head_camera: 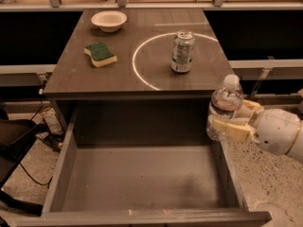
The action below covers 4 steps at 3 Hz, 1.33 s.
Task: Place water bottle into top drawer
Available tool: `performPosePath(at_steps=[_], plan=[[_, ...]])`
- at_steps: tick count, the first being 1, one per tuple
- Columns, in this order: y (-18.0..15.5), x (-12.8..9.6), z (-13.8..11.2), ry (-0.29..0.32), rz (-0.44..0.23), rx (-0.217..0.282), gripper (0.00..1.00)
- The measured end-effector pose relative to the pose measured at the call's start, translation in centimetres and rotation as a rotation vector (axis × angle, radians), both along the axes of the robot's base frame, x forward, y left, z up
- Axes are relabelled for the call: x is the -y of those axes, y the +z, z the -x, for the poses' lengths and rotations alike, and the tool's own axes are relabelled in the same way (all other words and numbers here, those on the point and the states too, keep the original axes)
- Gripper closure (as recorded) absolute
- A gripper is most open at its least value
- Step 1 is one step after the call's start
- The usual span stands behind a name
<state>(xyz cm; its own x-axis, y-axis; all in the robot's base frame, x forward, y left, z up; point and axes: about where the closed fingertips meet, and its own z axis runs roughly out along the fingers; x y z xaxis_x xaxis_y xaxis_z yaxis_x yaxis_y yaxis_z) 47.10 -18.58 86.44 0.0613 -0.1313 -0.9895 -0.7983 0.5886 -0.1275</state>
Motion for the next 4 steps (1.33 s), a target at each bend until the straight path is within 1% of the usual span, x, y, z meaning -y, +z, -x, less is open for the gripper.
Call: performPosePath(at_steps=[1, 2, 3, 4], plan=[[-3.1, -2.7, 2.0, 0.121, 0.030, -0.037, 1.00], [-6.5, -5.4, 1.8, 0.199, 0.025, -0.063, 1.00], [-9.4, -9.0, 1.5, 0.279, 0.022, -0.090, 1.00], [-9.4, -9.0, 1.5, 0.279, 0.022, -0.090, 1.00]])
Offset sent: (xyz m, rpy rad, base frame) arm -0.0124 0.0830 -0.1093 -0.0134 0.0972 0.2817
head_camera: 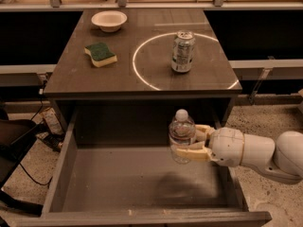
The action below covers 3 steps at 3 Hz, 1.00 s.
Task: Place water bottle into top drawer
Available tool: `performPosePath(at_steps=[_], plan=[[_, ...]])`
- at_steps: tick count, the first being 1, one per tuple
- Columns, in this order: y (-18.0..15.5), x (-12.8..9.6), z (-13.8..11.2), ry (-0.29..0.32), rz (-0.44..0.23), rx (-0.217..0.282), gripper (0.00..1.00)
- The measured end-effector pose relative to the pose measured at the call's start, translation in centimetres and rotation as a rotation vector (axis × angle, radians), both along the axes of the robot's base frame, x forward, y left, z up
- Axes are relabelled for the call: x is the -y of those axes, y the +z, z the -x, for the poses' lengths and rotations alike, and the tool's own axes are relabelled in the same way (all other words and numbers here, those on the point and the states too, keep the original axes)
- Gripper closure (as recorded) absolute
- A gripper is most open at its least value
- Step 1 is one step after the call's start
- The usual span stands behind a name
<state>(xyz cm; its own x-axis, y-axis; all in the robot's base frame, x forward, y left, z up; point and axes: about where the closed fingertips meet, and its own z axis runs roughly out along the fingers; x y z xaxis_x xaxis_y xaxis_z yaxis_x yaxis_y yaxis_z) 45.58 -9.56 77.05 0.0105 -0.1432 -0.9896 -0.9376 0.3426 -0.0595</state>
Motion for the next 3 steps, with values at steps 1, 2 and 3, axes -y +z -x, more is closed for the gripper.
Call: performPosePath(at_steps=[1, 2, 3], plan=[[0.0, -1.8, -1.3, 0.029, -0.020, -0.005, 1.00], [-1.0, -5.6, -3.1, 0.069, -0.037, -0.040, 1.00], [-2.7, -10.0, -4.2, 0.122, -0.036, -0.071, 1.00]])
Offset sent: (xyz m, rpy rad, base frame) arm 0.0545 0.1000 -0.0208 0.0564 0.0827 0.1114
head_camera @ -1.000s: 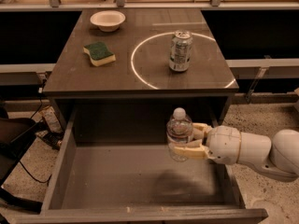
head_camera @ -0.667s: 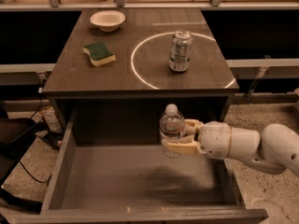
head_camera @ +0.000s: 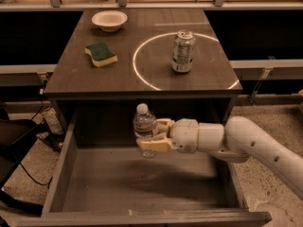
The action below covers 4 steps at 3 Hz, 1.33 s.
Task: Place water bottle into top drawer
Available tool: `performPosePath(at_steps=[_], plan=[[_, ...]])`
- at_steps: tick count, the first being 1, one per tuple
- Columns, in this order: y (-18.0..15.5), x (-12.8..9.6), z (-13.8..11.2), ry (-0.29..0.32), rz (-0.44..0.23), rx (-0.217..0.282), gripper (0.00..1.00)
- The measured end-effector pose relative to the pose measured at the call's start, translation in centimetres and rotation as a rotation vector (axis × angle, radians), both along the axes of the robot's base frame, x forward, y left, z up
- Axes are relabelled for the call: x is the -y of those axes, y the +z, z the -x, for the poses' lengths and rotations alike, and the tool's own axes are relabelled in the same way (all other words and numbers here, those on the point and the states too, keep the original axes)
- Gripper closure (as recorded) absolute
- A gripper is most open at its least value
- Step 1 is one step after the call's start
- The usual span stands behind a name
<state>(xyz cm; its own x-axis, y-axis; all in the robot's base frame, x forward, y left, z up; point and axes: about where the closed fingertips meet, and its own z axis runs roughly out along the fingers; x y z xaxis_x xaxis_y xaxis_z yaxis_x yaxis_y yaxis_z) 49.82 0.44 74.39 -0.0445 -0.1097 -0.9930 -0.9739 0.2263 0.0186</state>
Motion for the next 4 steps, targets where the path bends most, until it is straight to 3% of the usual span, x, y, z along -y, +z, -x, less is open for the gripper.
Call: performPosePath(at_steps=[2, 4], plan=[[-2.5, -5.0, 0.3, 0.069, -0.026, -0.014, 1.00], [-2.9, -8.0, 1.5, 0.150, -0.076, -0.001, 1.00]])
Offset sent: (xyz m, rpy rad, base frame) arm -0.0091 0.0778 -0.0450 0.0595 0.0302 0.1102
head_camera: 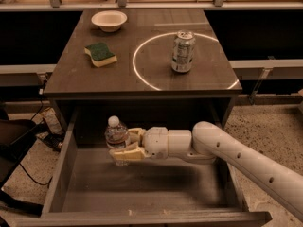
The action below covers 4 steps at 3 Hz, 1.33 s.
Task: Place water bottle into top drawer
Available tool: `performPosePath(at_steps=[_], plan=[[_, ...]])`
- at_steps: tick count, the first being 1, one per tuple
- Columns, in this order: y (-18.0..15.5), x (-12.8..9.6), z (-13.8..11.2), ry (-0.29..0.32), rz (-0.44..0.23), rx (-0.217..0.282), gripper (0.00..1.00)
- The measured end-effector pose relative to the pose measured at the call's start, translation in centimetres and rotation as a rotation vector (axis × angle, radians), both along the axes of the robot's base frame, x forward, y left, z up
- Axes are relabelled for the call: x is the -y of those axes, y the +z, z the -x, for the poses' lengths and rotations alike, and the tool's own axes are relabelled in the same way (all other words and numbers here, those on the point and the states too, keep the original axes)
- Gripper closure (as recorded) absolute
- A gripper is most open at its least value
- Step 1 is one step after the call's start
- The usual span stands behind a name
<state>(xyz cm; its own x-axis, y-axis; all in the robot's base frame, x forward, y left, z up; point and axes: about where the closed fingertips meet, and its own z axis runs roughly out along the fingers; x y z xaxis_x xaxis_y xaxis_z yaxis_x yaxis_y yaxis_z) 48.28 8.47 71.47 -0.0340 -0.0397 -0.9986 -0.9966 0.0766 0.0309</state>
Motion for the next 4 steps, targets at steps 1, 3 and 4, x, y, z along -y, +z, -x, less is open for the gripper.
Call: performPosePath(at_steps=[1, 3, 4], plan=[[-0.2, -1.4, 0.6, 0.032, 0.012, 0.015, 1.00], [-1.2, -2.2, 1.3, 0.038, 0.048, 0.035, 1.00], [-2.2, -0.8, 1.0, 0.004, 0.048, 0.033, 1.00]])
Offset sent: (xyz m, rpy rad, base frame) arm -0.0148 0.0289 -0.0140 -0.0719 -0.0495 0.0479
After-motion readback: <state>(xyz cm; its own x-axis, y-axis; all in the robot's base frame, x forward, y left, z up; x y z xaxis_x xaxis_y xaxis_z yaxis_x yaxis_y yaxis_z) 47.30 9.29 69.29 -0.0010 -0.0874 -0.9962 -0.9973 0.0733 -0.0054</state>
